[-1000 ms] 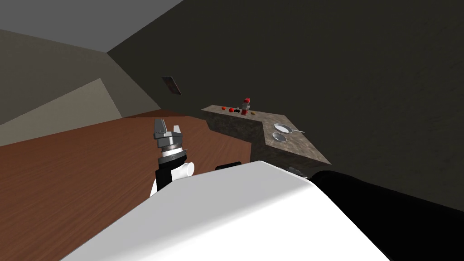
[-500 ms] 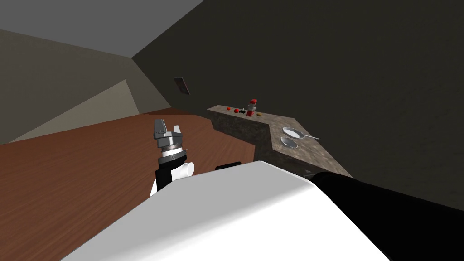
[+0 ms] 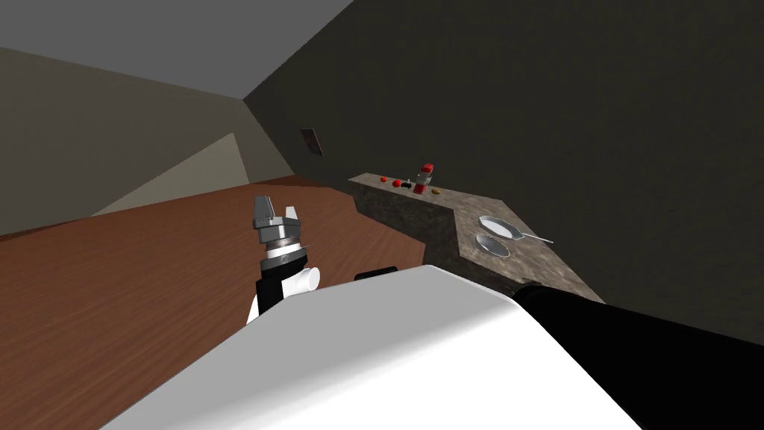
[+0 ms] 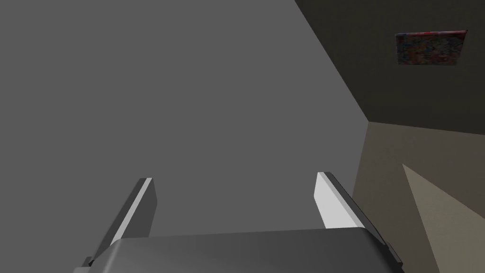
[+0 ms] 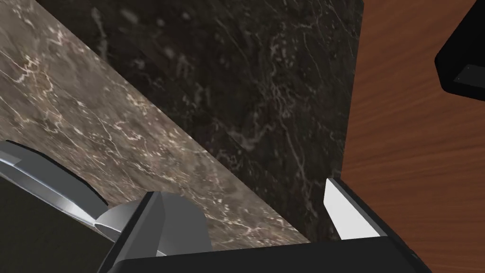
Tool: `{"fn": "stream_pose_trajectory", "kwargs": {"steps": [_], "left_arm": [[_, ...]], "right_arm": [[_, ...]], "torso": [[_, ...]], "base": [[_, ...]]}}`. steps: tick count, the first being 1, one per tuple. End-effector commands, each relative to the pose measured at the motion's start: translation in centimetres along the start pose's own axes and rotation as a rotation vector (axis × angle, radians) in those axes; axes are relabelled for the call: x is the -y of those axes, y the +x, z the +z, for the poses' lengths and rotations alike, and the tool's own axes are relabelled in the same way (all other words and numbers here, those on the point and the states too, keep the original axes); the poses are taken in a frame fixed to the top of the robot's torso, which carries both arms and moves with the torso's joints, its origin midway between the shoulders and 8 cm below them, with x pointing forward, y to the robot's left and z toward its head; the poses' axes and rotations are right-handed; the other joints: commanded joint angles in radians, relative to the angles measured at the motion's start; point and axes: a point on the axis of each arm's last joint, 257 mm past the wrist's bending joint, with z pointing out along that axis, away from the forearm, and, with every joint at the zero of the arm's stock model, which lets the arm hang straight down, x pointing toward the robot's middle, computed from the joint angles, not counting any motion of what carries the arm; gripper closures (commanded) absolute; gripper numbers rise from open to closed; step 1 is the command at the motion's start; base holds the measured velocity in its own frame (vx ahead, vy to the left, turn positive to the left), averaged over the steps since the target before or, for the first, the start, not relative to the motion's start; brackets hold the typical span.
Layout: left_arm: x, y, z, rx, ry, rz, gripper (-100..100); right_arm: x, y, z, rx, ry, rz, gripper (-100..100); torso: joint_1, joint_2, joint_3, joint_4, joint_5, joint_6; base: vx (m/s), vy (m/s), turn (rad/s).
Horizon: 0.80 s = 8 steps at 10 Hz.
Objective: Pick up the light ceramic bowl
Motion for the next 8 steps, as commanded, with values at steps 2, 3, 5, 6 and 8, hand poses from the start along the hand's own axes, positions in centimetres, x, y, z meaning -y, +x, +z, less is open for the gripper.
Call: {"fn": "stream_pose_trajectory", "kwargs": {"steps": [2,3,5,6,8], "left_arm": [[0.0,0.0,0.0,0.000,0.000,0.000,0],[0.0,0.0,0.0,0.000,0.000,0.000,0],[0.0,0.0,0.0,0.000,0.000,0.000,0],[0.0,0.0,0.0,0.000,0.000,0.000,0],[0.0,0.0,0.0,0.000,0.000,0.000,0]], "right_arm": [[3.5,0.2,-0.8,-0.042,0.032,-0.112,-100],[3.5,0.2,-0.8,-0.042,0.032,-0.112,-100],[5.3,0.2,-1.3,-0.075,0.031,-0.206,-100],[4.8,0.5,-1.4,-0.090,0.004,-0.240,-100],[3.9,1.0,-1.1,-0.093,-0.014,-0.238,-100]], "torso": [[0.000,-0.001,0.000,0.000,0.000,0.000],[-0.001,-0.003,-0.001,0.000,0.000,0.000],[-0.001,-0.001,-0.001,0.000,0.000,-0.001],[-0.002,-0.002,-0.001,0.000,-0.001,0.000],[-0.003,-0.002,-0.001,0.000,-0.001,0.001]], "base": [[0.076,-0.012,0.257],[0.067,-0.025,0.053],[0.067,-0.026,0.281],[0.079,-0.046,0.212],[0.057,-0.038,0.082]]}}
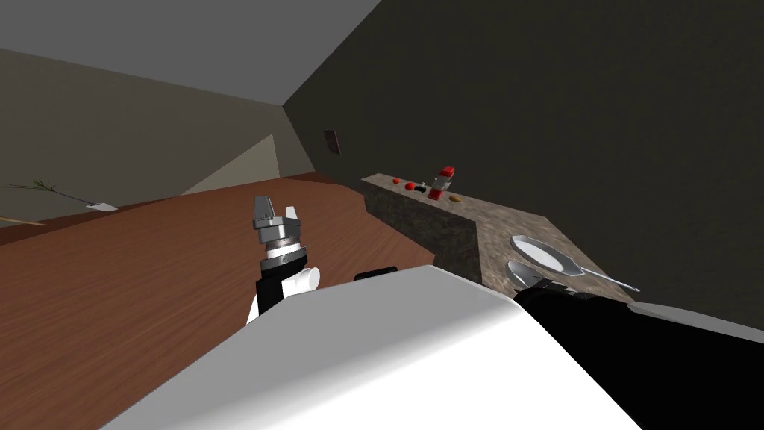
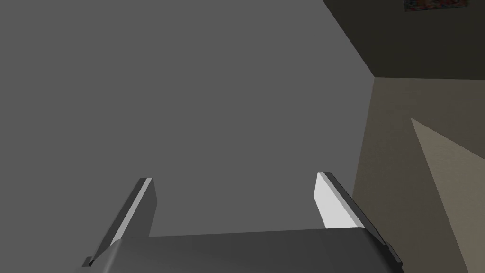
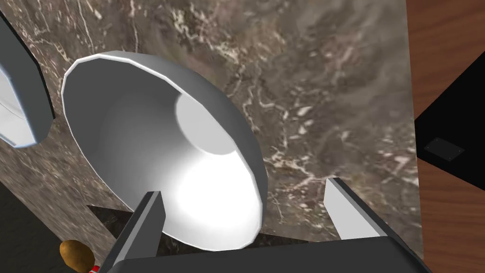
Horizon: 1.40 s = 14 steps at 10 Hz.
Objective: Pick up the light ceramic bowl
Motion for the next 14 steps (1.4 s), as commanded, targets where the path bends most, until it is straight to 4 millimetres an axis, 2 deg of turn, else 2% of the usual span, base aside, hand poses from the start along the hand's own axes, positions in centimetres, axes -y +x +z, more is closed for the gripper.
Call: {"fn": "stream_pose_trajectory", "kwargs": {"steps": [1,2,4,5,9,10,11,13,14], "left_arm": [[0.0,0.0,0.0,0.000,0.000,0.000,0],[0.0,0.0,0.0,0.000,0.000,0.000,0],[0.0,0.0,0.0,0.000,0.000,0.000,0],[0.0,0.0,0.0,0.000,0.000,0.000,0],[0.0,0.0,0.0,0.000,0.000,0.000,0],[0.0,0.0,0.0,0.000,0.000,0.000,0],[0.0,0.0,0.0,0.000,0.000,0.000,0],[0.0,0.0,0.0,0.000,0.000,0.000,0],[0.0,0.0,0.0,0.000,0.000,0.000,0]], "right_arm": [[0.0,0.0,0.0,0.000,0.000,0.000,0],[-0.8,0.7,0.5,-0.005,0.004,0.011,-100],[-0.8,0.7,0.6,-0.005,0.004,0.014,-100],[-0.8,0.8,0.7,-0.006,0.004,0.013,100],[-0.9,0.8,0.7,-0.005,0.004,0.015,100],[-0.9,0.8,0.7,-0.005,0.004,0.015,0],[-0.3,0.3,0.2,-0.002,0.002,0.005,100],[-0.1,0.1,0.3,-0.001,0.003,0.003,100],[-0.1,0.1,0.3,-0.001,0.002,0.003,0]], "torso": [[0.000,0.000,0.000,0.000,0.000,0.000],[0.001,0.002,0.001,0.001,0.000,0.000],[-0.001,0.003,0.002,0.001,0.000,0.000],[0.000,0.003,0.002,0.001,0.000,0.000],[0.002,0.003,0.002,0.001,0.001,0.000],[0.002,0.003,0.002,0.001,0.001,0.000],[0.002,0.003,0.002,0.001,0.001,0.000],[0.006,0.004,0.002,0.001,0.002,0.000],[0.005,0.004,0.002,0.001,0.001,0.000]], "base": [[0.007,-0.005,-0.001],[0.005,-0.033,0.071],[0.007,-0.037,0.044],[0.000,0.000,0.000],[0.000,0.000,0.000],[0.000,0.000,0.000],[-0.002,0.029,-0.051],[-0.007,0.034,-0.056],[0.000,0.000,0.000]]}}
